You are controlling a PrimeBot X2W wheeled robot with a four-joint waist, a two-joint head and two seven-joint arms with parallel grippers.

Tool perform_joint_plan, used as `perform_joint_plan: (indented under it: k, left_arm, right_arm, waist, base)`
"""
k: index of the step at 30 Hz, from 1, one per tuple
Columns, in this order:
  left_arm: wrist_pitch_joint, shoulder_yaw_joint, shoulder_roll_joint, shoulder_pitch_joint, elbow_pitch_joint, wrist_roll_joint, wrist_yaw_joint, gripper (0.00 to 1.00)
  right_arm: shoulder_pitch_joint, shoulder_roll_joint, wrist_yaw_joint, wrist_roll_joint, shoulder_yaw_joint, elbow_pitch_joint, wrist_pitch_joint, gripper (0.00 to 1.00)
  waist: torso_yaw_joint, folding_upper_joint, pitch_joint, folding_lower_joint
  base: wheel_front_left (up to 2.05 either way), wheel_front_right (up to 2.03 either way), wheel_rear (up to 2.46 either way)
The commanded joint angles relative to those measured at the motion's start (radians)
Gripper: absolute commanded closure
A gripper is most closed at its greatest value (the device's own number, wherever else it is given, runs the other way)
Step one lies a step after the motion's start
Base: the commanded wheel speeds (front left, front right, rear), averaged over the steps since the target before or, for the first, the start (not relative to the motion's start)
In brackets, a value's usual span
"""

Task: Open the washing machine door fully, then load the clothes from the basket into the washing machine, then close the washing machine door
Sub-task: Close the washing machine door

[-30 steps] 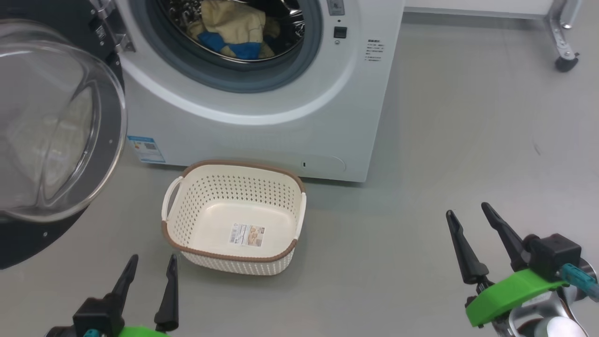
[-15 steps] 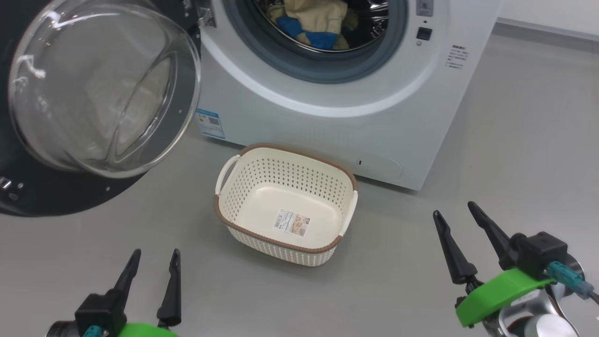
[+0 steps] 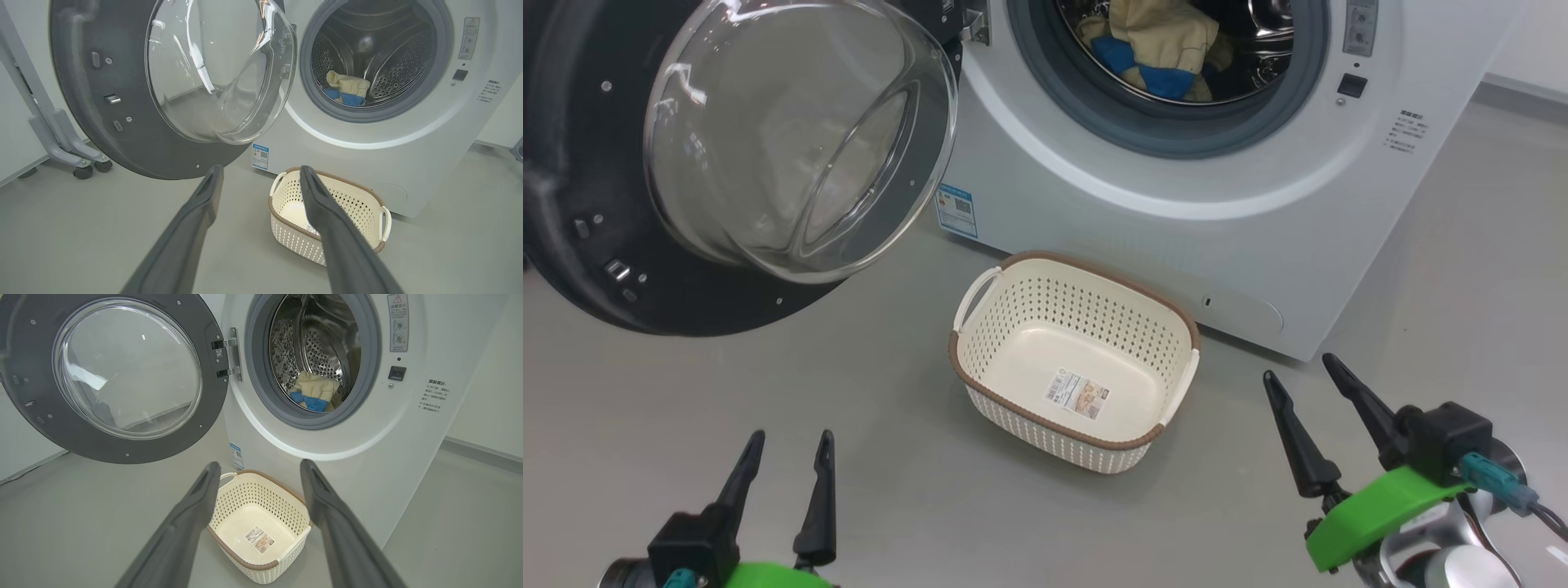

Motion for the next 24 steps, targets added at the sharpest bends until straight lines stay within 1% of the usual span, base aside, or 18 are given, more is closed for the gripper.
perform_joint_plan:
  k: [1,9,13,14,15,16,17,18,20,21,24]
  left_arm:
    - [-0.010,0.044,0.023,-0.036,-0.037,-0.002,0.210,0.00]
    - [-0.011,0.043,0.026,-0.035,-0.041,-0.006,0.210,0.00]
    - [-0.022,0.052,0.025,-0.043,-0.051,-0.015,0.196,0.00]
    - [-0.028,0.055,0.025,-0.047,-0.058,-0.016,0.187,0.00]
    - [-0.034,0.061,0.023,-0.051,-0.065,-0.021,0.178,0.06]
    - [-0.039,0.066,0.023,-0.053,-0.069,-0.022,0.168,0.57]
    - [-0.044,0.070,0.024,-0.057,-0.075,-0.023,0.156,0.82]
    - [-0.049,0.077,0.022,-0.061,-0.083,-0.024,0.144,1.00]
    - [-0.055,0.093,0.022,-0.071,-0.096,-0.025,0.120,1.00]
    - [-0.055,0.093,0.022,-0.071,-0.096,-0.025,0.120,1.00]
    - [-0.060,0.131,0.017,-0.088,-0.118,-0.035,0.084,1.00]
  right_arm:
    - [-0.039,-0.007,-0.003,-0.002,0.022,-0.029,0.002,0.00]
    - [-0.032,-0.007,-0.003,0.000,0.031,-0.027,0.005,0.00]
    - [-0.031,-0.007,-0.003,0.000,0.029,-0.030,0.006,0.00]
    - [-0.032,-0.007,-0.003,0.000,0.029,-0.031,0.006,0.00]
    - [-0.032,-0.007,-0.003,0.000,0.029,-0.032,0.006,0.00]
    - [-0.033,-0.007,-0.003,0.000,0.029,-0.033,0.006,0.00]
    - [-0.034,-0.007,-0.003,0.000,0.029,-0.034,0.006,0.00]
    - [-0.034,-0.007,-0.003,0.000,0.027,-0.035,0.006,0.00]
    - [-0.036,-0.007,-0.003,-0.001,0.023,-0.037,0.008,0.00]
    - [-0.036,-0.007,-0.003,-0.001,0.023,-0.037,0.008,0.00]
    - [-0.038,-0.007,-0.003,-0.003,0.019,-0.042,0.011,0.00]
  waist:
    - [0.001,0.0000,-0.003,0.0000]
    - [-0.007,0.0000,-0.013,0.0000]
    - [-0.010,0.0000,-0.012,0.0000]
    - [-0.011,0.0000,-0.012,0.0000]
    - [-0.012,0.0000,-0.011,0.0000]
    - [-0.014,0.0000,-0.010,0.0000]
    - [-0.014,0.0000,-0.008,0.0000]
    - [-0.015,0.0000,-0.007,0.0000]
    - [-0.015,0.0000,-0.004,0.0000]
    - [-0.015,0.0000,-0.004,0.0000]
    - [-0.017,0.0000,0.002,0.0000]
  base:
    - [0.00,0.00,0.00]
    - [0.00,0.00,0.00]
    - [0.00,0.00,0.00]
    - [0.00,0.00,0.00]
    - [0.00,0.00,0.00]
    - [0.00,0.00,0.00]
    - [0.00,0.00,0.00]
    - [0.00,0.00,0.00]
    - [0.00,0.00,0.00]
    - [0.00,0.00,0.00]
    - [0.00,0.00,0.00]
